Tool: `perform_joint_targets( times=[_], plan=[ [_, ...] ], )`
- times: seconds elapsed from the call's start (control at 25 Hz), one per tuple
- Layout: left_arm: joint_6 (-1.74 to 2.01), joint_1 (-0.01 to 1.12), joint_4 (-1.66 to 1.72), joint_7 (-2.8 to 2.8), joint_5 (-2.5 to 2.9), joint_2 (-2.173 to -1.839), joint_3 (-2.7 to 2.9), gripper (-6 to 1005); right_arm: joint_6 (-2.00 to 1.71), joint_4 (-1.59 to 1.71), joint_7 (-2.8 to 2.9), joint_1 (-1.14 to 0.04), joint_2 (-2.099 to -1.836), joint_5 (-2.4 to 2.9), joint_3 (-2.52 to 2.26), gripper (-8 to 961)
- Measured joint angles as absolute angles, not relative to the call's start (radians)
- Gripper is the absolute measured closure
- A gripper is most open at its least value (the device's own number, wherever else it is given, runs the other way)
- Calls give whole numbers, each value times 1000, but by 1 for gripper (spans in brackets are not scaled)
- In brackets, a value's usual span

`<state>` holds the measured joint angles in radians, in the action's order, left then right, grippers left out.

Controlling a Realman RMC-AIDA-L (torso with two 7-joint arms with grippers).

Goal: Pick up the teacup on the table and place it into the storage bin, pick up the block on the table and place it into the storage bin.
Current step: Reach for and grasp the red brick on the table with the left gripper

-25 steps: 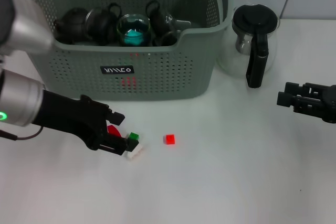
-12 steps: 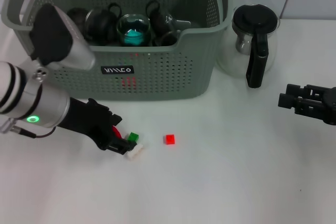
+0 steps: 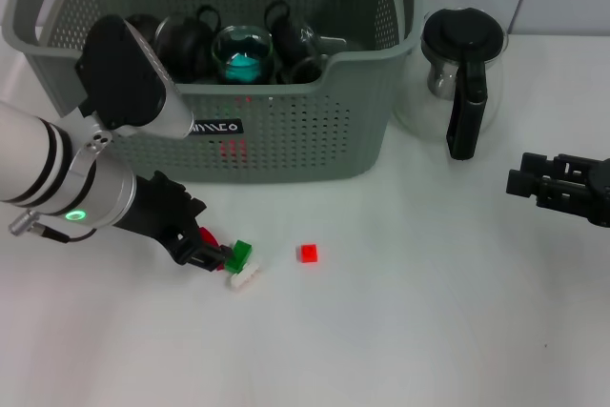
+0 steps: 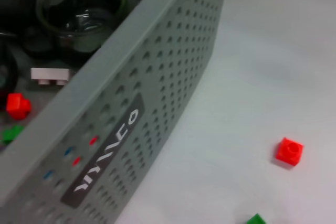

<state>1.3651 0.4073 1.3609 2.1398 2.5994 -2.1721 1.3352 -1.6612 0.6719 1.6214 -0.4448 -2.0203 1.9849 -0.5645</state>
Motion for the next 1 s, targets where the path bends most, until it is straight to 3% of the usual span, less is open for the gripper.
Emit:
perform_joint_targets(
  times=[1.0],
  plan=[
    [1315,418,1319,2181,2675,-2172,1412,123,-1657,672,1621,-456,-2019,1985,-564,346]
  ],
)
